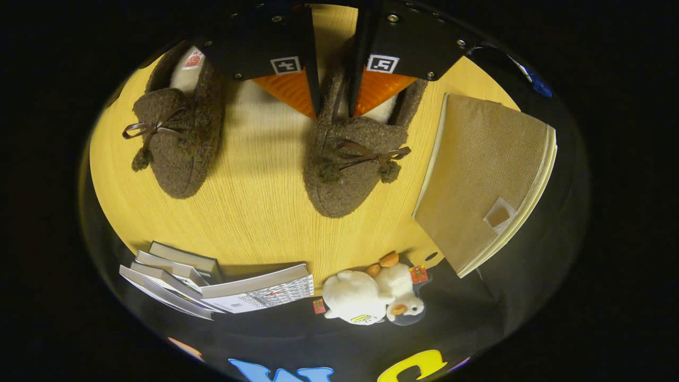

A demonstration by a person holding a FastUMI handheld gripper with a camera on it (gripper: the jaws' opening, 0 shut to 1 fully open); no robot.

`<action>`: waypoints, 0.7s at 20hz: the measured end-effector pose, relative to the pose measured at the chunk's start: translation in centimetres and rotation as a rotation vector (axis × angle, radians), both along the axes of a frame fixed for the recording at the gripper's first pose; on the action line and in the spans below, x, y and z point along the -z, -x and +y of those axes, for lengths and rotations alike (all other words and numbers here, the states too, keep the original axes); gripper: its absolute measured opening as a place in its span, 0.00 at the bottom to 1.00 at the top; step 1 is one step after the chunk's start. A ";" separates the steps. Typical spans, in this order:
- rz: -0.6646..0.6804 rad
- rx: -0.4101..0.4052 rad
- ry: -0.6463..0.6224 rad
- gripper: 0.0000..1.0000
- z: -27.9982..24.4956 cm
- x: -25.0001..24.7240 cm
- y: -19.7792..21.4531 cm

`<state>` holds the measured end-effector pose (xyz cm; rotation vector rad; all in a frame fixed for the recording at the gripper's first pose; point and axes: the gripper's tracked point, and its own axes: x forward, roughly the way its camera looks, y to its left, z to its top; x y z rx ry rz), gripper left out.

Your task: Open the storage box then place both shoes into the box .Put the left shoe in first, then the right shoe, with the right side of both shoes facing outward in a uniform manner.

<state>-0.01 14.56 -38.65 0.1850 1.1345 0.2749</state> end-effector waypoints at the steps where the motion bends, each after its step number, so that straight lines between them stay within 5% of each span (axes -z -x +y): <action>1: 0.005 -0.006 -0.001 0.31 -0.1 0.0 -0.1; 2: 0.004 0.071 -0.001 0.31 -0.7 -0.1 -0.6; 3: 0.046 0.106 -0.023 0.01 -0.7 -0.1 0.1; 14: 0.037 0.229 -0.218 0.01 1.4 -8.6 -3.2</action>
